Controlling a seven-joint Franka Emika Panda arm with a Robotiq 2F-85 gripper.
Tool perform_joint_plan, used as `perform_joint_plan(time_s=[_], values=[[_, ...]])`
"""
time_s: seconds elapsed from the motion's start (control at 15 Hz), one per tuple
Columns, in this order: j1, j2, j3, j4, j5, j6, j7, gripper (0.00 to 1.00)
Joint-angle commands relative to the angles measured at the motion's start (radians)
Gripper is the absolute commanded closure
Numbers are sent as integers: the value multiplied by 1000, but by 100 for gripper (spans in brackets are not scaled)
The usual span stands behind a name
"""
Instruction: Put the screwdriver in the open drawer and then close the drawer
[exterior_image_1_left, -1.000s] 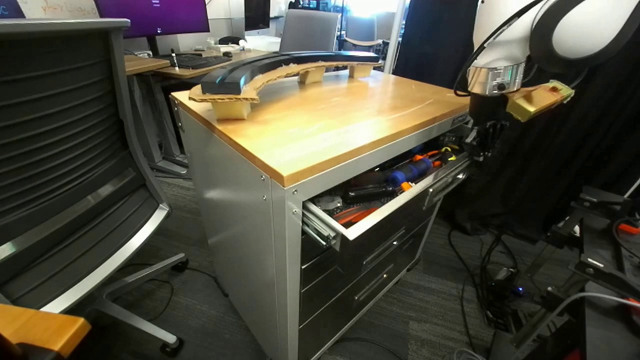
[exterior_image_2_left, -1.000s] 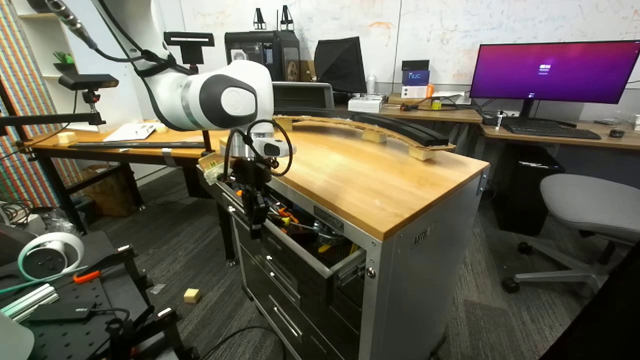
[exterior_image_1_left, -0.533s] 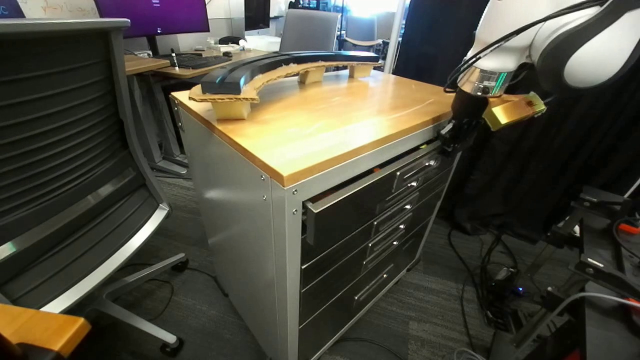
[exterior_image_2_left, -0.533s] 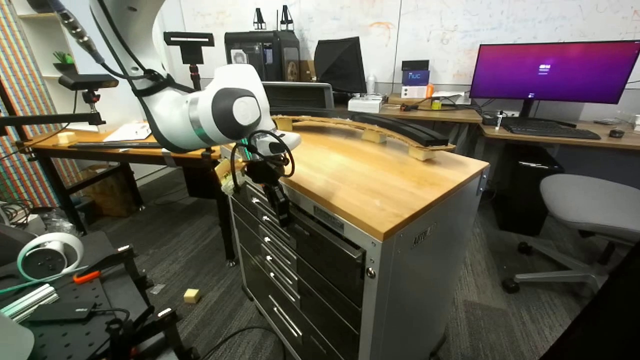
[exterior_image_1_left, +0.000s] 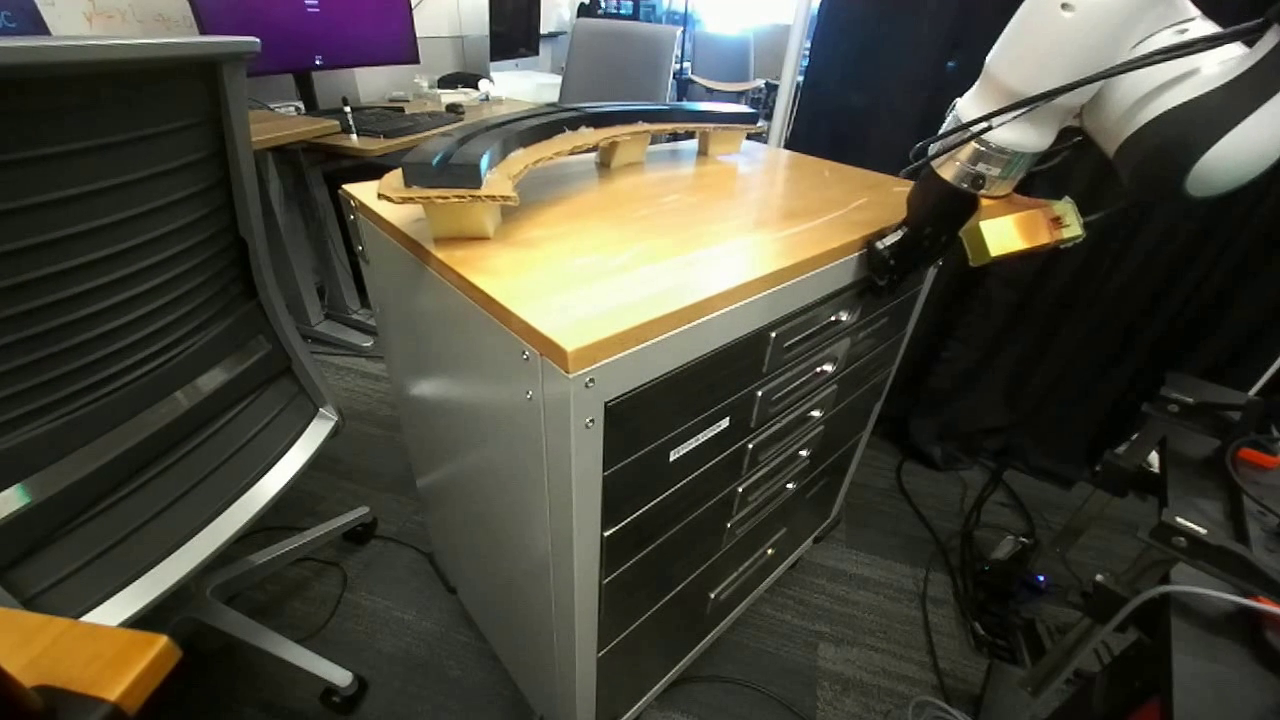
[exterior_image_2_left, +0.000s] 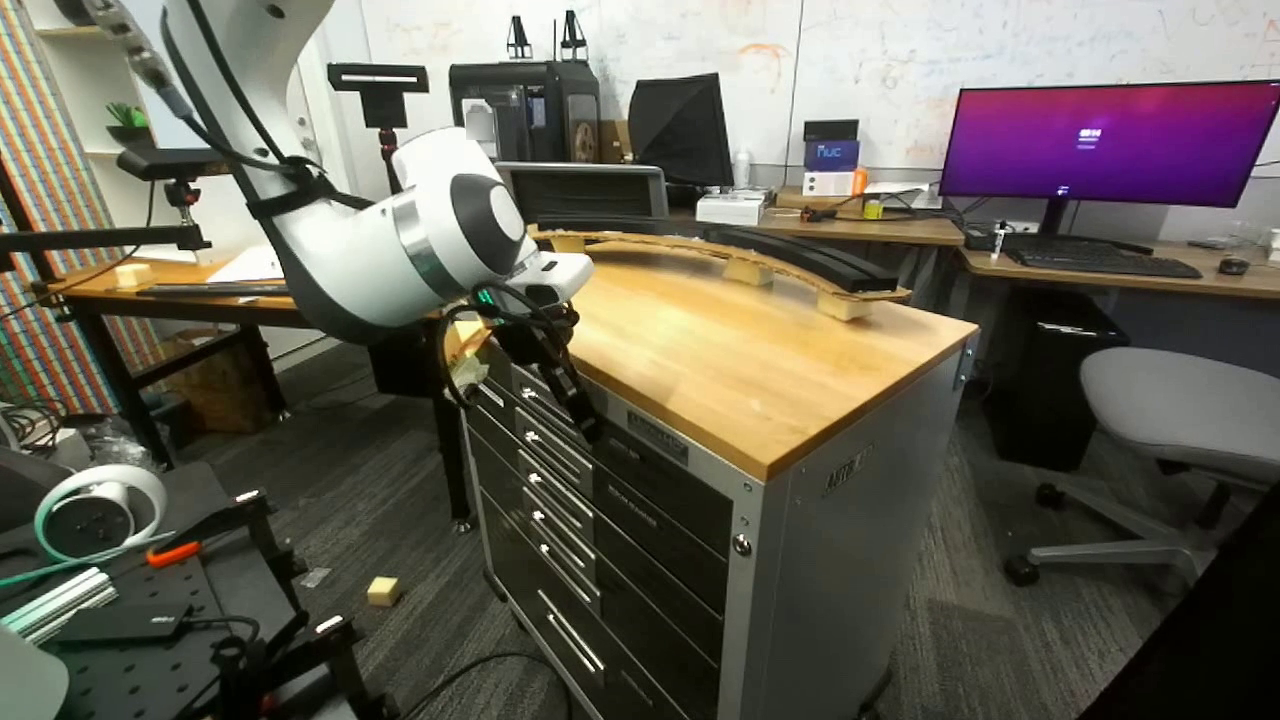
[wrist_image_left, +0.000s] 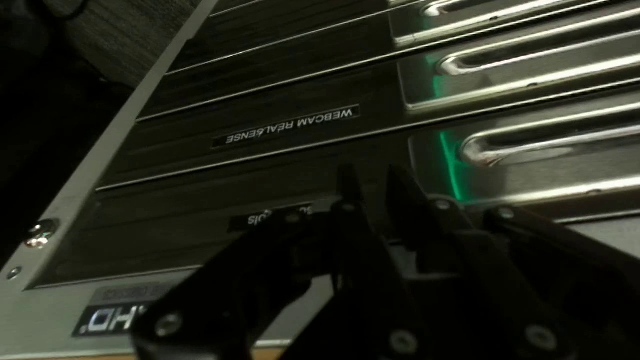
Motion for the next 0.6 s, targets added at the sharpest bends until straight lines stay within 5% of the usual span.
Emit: perform_joint_plan(time_s=[0.0, 0.13, 0.4, 0.47, 0.53], values=[[109, -194, -142, -57, -110, -66, 56, 45], [131, -284, -153, -93, -102, -153, 5, 29], [110, -485, -38, -172, 154, -343, -295, 1], [-4, -534, 118, -162, 246, -443, -369, 0], [147, -561, 5, -157, 337, -517, -443, 0]])
